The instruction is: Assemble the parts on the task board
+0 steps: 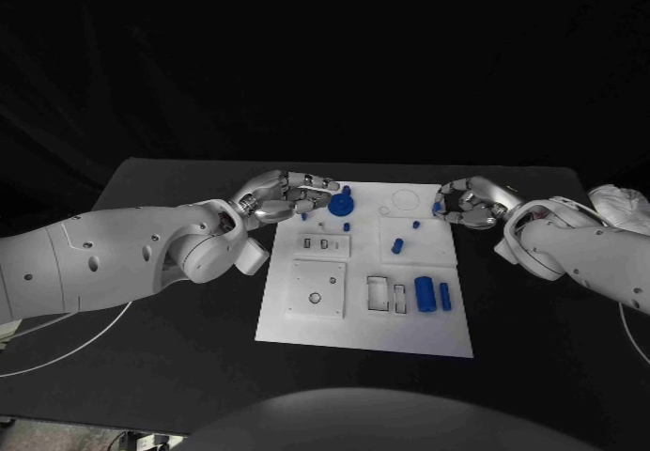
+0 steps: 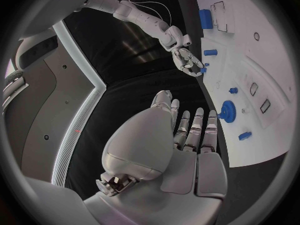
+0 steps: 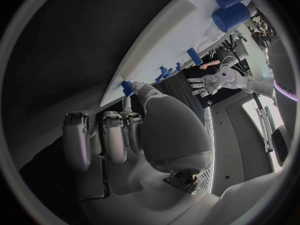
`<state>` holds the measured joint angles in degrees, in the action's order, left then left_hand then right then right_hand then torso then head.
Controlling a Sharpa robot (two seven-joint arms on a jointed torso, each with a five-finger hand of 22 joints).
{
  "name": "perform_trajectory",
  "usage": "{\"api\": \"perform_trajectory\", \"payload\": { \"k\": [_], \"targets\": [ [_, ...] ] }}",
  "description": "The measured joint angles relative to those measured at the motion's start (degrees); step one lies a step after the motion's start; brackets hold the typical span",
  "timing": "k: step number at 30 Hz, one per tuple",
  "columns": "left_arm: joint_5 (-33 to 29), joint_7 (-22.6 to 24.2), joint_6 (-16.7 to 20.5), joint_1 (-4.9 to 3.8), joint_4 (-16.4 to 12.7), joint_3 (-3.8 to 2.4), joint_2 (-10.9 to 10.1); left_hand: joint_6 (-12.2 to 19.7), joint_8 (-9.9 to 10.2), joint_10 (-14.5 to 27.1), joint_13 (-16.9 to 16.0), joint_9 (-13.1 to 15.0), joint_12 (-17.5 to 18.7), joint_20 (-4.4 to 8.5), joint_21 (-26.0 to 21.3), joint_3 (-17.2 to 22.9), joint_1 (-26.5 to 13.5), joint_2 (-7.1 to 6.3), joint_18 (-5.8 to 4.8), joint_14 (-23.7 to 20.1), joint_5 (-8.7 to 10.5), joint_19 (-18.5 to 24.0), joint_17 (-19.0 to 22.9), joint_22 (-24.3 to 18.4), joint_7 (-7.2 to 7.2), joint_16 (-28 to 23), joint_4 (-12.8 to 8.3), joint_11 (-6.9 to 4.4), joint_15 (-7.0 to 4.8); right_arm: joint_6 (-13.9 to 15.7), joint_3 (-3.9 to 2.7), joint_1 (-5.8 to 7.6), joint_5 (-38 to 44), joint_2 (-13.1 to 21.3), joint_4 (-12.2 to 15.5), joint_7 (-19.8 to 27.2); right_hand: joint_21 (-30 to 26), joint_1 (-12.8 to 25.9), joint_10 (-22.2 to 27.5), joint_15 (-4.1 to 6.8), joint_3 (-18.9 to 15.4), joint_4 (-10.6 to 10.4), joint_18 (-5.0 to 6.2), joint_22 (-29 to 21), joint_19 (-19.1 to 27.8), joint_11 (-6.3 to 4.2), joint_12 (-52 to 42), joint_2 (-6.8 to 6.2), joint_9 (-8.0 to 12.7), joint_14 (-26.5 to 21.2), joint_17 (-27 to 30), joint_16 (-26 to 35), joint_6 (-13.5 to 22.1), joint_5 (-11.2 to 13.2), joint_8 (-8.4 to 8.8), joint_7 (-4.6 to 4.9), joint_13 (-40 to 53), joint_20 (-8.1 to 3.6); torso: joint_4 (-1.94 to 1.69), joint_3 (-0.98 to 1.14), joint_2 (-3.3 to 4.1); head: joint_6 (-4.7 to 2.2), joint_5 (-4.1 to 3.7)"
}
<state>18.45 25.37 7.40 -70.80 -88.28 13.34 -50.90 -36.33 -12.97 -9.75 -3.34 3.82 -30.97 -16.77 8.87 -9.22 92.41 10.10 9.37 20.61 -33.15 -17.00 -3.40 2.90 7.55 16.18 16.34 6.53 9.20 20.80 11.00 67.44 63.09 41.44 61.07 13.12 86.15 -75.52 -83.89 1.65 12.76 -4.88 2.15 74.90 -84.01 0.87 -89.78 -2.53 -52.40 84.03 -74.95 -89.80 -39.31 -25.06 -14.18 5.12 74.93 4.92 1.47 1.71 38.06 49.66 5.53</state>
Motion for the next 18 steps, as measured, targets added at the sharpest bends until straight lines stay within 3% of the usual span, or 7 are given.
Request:
{"api": "perform_trajectory", "payload": {
  "k": [6,16,18],
  "targets": [
    [0.04,-0.25,-0.16,0.0,-0.03,0.0,-0.01,0.0,0.0,0.0,0.0,0.0,0.0,0.01,0.0,0.0,0.0,0.0,0.0,0.0,0.0,0.41,0.0,-0.06,0.0,0.0,0.0,0.0,0.0,-0.02,0.0,-0.11,0.02,-0.15,-0.09,-0.11,0.0,0.0,0.0,0.0,-0.01,0.0,0.0,0.05,0.0,0.0,0.0,0.0,-0.64,0.0,0.0,0.0,0.83,1.78,-0.66,0.18,0.0,0.0,-0.01,0.02,0.01,-0.06,0.47],
    [0.08,-0.6,-0.38,0.0,-0.03,0.0,-0.01,0.0,0.0,0.0,0.0,0.0,0.0,0.0,0.0,0.0,0.0,0.0,-0.01,0.0,0.0,0.42,0.0,-0.06,0.0,0.0,0.0,0.0,0.0,-0.26,0.0,-0.14,0.06,-0.38,-0.19,-0.49,0.0,0.0,0.0,0.0,-0.01,-0.01,0.0,0.04,0.0,0.0,0.0,0.0,-0.58,0.0,0.01,0.0,1.52,2.1,-0.66,0.06,-0.01,0.0,0.0,0.01,0.01,0.01,0.61],
    [0.09,-0.66,-0.43,0.0,-0.03,0.0,0.01,0.0,0.0,0.0,0.0,-0.01,0.0,0.0,0.0,0.0,0.0,0.0,-0.01,-0.21,0.0,0.42,0.0,-0.06,0.0,0.0,0.0,0.0,0.21,-0.32,0.0,-0.15,0.07,-0.39,-0.2,-0.6,0.0,0.0,0.0,0.0,-0.01,-0.01,0.0,0.04,0.0,0.0,0.0,0.0,-0.41,0.0,0.01,0.0,1.52,1.11,-0.71,0.06,-0.01,0.0,0.01,0.01,0.01,0.05,0.61]
  ]
}}
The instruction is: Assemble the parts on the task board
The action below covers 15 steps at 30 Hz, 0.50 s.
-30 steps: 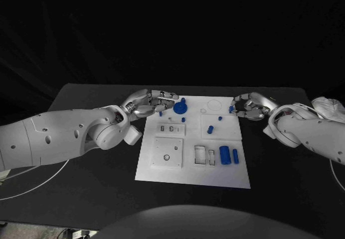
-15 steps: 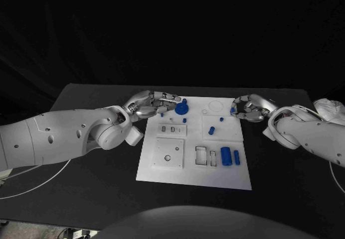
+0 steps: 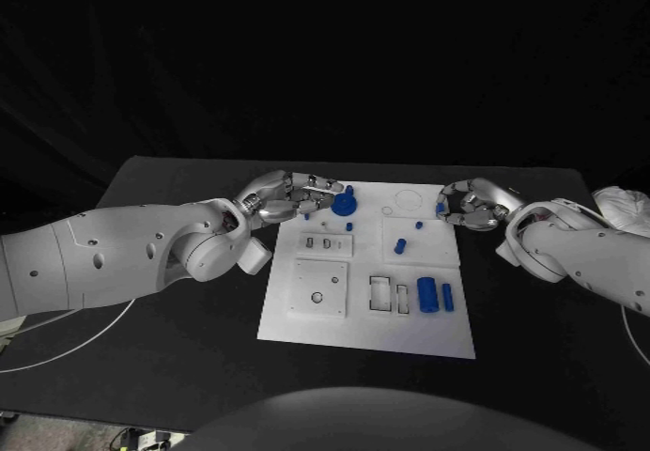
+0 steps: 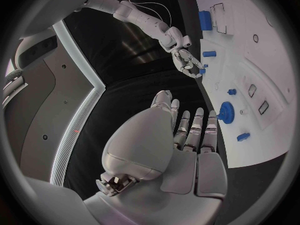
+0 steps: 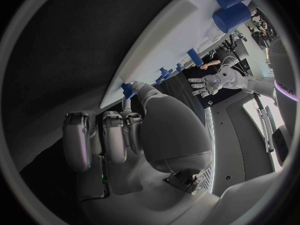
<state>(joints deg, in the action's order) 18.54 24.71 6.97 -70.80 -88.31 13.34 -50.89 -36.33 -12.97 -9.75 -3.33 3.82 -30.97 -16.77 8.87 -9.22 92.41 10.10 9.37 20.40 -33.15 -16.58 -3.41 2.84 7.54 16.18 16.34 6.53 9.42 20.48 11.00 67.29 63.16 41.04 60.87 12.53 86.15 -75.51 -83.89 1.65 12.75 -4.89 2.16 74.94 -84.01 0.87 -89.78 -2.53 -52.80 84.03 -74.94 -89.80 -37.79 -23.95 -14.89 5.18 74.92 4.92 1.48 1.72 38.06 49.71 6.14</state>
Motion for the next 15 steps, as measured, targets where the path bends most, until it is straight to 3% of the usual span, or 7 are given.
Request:
{"api": "perform_trajectory", "payload": {
  "k": [6,15],
  "targets": [
    [0.02,-0.11,-0.08,0.01,0.02,0.0,0.02,0.0,0.0,0.0,0.0,0.0,0.0,0.0,0.0,0.0,0.0,0.0,0.0,0.0,0.0,0.0,0.0,0.0,0.0,0.0,0.0,0.0,0.0,-0.01,0.0,-0.02,0.02,-0.02,-0.04,-0.14,0.0,-0.19,0.0,0.0,0.41,0.06,0.0,0.0,0.0,0.0,0.0,0.19,-0.13,0.0,0.01,0.0,-1.25,-2.59,-1.91,0.03,0.0,0.0,0.02,-0.01,-0.02,0.09,-0.02],
    [0.05,-0.22,-0.14,0.06,0.07,0.0,0.07,0.0,0.0,0.0,0.0,0.0,0.0,0.0,0.0,0.0,0.0,0.0,0.0,0.0,0.0,0.0,0.0,0.0,0.0,0.0,0.0,0.0,0.0,1.12,-0.01,0.0,0.02,0.25,0.31,0.01,0.0,-0.22,0.0,0.0,0.57,-0.1,0.0,-0.01,0.0,0.0,0.0,0.23,-0.69,0.0,0.01,0.0,-2.97,-3.24,-3.72,0.14,-0.01,0.0,-0.01,-0.01,-0.09,0.13,0.06]
  ]
}}
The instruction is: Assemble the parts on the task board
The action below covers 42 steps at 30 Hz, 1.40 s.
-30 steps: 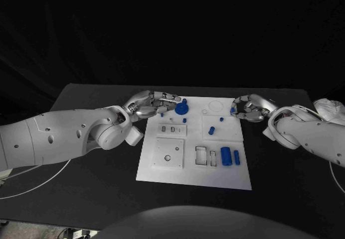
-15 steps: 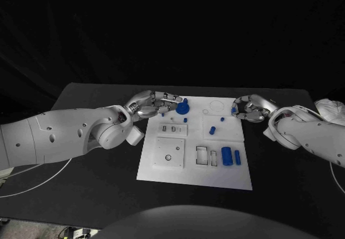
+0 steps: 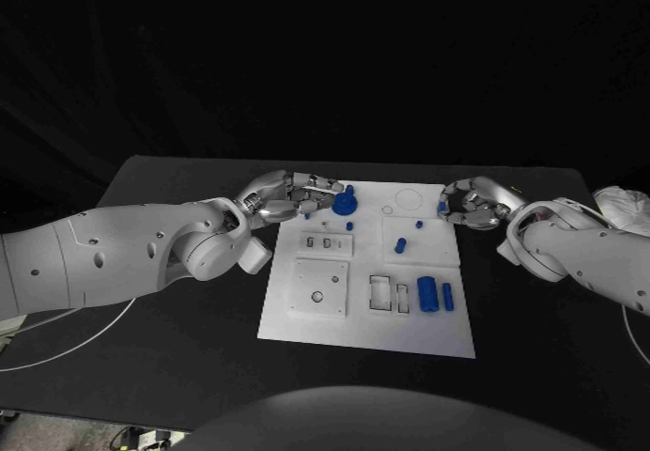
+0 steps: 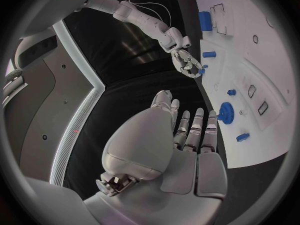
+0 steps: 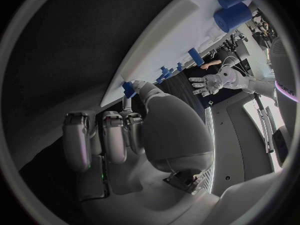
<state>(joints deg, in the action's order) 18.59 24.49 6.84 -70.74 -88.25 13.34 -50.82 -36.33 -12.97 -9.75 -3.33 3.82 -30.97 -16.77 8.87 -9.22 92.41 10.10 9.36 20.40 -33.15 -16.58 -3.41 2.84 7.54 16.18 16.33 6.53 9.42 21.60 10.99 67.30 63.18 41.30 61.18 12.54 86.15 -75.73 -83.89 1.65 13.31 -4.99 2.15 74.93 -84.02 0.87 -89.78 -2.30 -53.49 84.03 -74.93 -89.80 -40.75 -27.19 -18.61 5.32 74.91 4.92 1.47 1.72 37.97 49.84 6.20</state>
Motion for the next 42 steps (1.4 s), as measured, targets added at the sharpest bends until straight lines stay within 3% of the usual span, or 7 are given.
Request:
{"api": "perform_trajectory", "payload": {
  "k": [7,14,18,23,33,42],
  "targets": [
    [0.02,-0.03,0.0,0.04,0.07,0.0,0.13,0.0,0.0,0.0,0.0,0.0,0.0,0.0,0.0,0.0,0.0,0.0,0.01,0.0,0.0,0.0,0.0,0.0,0.0,0.0,0.0,0.0,0.0,1.34,0.03,1.48,-0.07,1.27,3.23,0.05,0.0,0.0,0.0,0.0,0.0,0.0,0.0,0.0,0.0,0.0,0.0,0.0,0.01,0.0,0.0,0.0,-0.5,0.0,-0.67,0.11,0.0,0.0,-0.02,-0.04,-0.03,-0.03,0.09],
    [0.03,-0.07,0.0,0.05,0.25,0.0,0.39,0.0,0.0,-0.21,0.0,0.0,0.0,0.0,0.0,0.0,0.0,0.0,0.0,0.0,0.0,0.0,0.0,0.0,0.0,0.0,0.0,0.21,0.0,1.75,-0.02,4.21,-0.17,1.96,9.6,-0.38,0.0,0.0,0.0,0.0,0.09,-0.1,0.0,-0.01,0.0,0.0,0.0,0.0,0.05,0.0,0.01,0.0,-0.87,0.01,-0.67,0.15,0.0,0.0,0.05,-0.08,0.02,0.13,0.12],
    [0.03,-0.08,0.0,0.05,0.34,0.0,0.62,0.0,0.0,-0.21,0.0,0.0,0.0,0.0,0.0,0.0,0.0,0.0,0.0,0.0,0.0,0.0,0.0,0.0,0.0,0.0,0.0,0.21,0.0,1.29,-0.04,4.94,-0.21,0.81,12.94,-0.95,0.0,0.0,0.0,0.0,0.14,-0.15,0.0,-0.01,0.0,0.0,0.0,0.0,0.08,0.0,0.01,0.0,-0.87,0.01,-0.67,0.15,0.0,0.0,0.03,-0.04,0.04,0.15,0.05],
    [0.04,-0.08,0.01,0.05,0.4,0.0,0.71,0.0,0.0,-0.21,0.0,0.0,0.0,0.0,0.0,0.0,0.0,0.0,0.01,0.0,0.0,0.0,0.0,0.0,0.0,0.0,0.0,0.21,0.0,-0.43,-0.02,5.09,-0.19,-2.04,14.88,-1.99,-0.39,0.0,0.0,0.0,0.14,-0.15,0.0,-0.02,0.0,0.0,0.0,0.0,0.16,0.0,0.01,0.0,-0.86,0.01,-0.67,0.15,0.0,0.0,-0.01,-0.03,0.1,0.16,-0.01],
    [0.05,-0.08,0.08,0.05,0.13,0.0,0.32,0.0,0.0,-0.21,0.0,0.0,0.0,0.0,0.0,0.0,0.0,0.0,0.0,0.0,0.0,0.0,0.0,0.0,0.0,0.0,0.0,0.21,0.0,-4.54,-0.01,4.37,1.55,-7.08,14.73,-5.08,-0.95,0.0,0.0,0.0,0.3,0.01,0.0,-0.02,0.0,0.0,0.0,0.0,0.66,0.0,0.02,0.0,-0.86,0.37,-0.66,0.15,-0.01,0.0,-0.14,-0.04,0.1,0.16,0.06],
    [0.05,-0.08,0.26,0.04,-0.22,0.0,-0.32,-0.21,0.0,-0.21,0.0,0.0,0.0,0.0,0.0,0.0,0.0,0.0,0.0,0.0,0.0,0.0,0.0,0.01,0.21,0.0,0.0,0.2,0.0,-7.19,0.01,3.55,4.45,-9.39,14.72,-8.28,-1.3,0.0,-0.17,0.0,0.47,0.17,0.0,-0.02,0.0,0.17,0.0,0.0,1.61,0.0,0.02,0.0,-0.67,1.37,-0.44,0.34,-0.01,0.0,-0.04,-0.04,0.1,0.16,0.38]
  ]
}}
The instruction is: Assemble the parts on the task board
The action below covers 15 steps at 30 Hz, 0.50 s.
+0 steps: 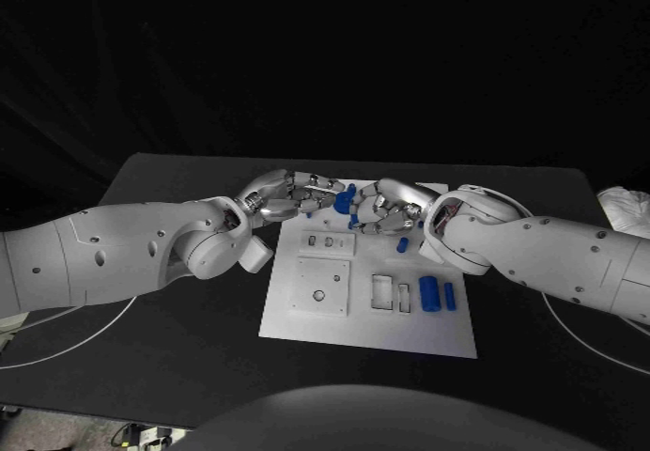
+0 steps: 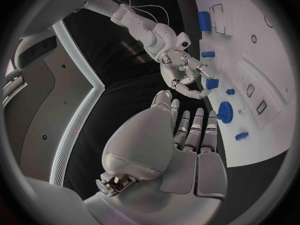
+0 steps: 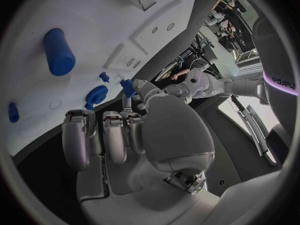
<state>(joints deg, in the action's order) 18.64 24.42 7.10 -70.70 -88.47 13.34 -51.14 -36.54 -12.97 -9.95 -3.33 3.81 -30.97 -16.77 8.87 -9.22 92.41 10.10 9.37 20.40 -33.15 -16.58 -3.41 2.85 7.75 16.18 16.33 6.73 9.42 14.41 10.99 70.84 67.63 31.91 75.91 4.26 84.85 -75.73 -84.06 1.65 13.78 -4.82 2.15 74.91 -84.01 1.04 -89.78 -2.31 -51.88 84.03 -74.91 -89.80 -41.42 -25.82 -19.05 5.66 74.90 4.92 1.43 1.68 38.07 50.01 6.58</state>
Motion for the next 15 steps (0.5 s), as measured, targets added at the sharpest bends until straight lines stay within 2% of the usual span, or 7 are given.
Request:
{"api": "perform_trajectory", "payload": {
  "k": [4,6,15],
  "targets": [
    [0.0,0.02,0.24,0.0,-0.03,0.0,-0.03,0.0,0.0,0.0,0.0,0.0,0.0,0.0,0.0,0.0,0.0,0.0,0.0,0.0,0.0,0.0,0.0,0.0,0.0,-0.05,0.0,0.0,0.0,-0.7,0.0,-0.22,1.09,-0.76,-0.03,-0.95,0.0,0.0,0.0,0.0,0.0,0.0,0.0,0.0,0.0,0.0,0.0,0.0,0.13,0.0,0.0,0.0,-0.18,0.0,0.0,0.18,0.0,0.0,0.08,-0.01,0.0,0.0,0.13],
    [0.0,0.11,0.5,0.0,-0.05,0.0,-0.02,0.0,0.0,0.0,0.0,0.0,0.0,0.0,0.0,0.0,0.0,0.0,0.0,-0.41,0.0,0.0,0.07,0.0,0.0,-0.39,0.0,0.0,-0.4,-0.99,0.0,-0.28,1.6,-1.09,-0.04,-1.35,0.0,0.0,0.0,0.0,0.0,0.0,0.0,0.0,0.0,0.0,0.0,0.0,0.16,0.0,0.0,0.0,-0.21,0.0,0.0,0.21,0.0,0.0,0.09,0.0,-0.01,0.0,0.17],
    [0.01,0.39,1.42,0.0,-0.14,0.0,-0.17,0.0,0.0,0.0,0.0,0.0,0.0,0.0,0.0,0.0,0.0,0.0,0.0,-0.41,0.0,0.0,0.07,0.0,0.0,-0.39,0.0,0.0,-0.41,-1.64,-0.02,-0.74,2.98,-1.84,-0.47,-2.23,0.0,0.0,0.0,0.0,0.0,0.0,0.0,-0.01,0.0,0.0,0.0,0.0,0.3,0.0,0.0,0.0,-0.2,0.24,0.0,0.21,0.0,0.0,0.07,0.02,-0.03,0.0,0.34]
  ]
}}
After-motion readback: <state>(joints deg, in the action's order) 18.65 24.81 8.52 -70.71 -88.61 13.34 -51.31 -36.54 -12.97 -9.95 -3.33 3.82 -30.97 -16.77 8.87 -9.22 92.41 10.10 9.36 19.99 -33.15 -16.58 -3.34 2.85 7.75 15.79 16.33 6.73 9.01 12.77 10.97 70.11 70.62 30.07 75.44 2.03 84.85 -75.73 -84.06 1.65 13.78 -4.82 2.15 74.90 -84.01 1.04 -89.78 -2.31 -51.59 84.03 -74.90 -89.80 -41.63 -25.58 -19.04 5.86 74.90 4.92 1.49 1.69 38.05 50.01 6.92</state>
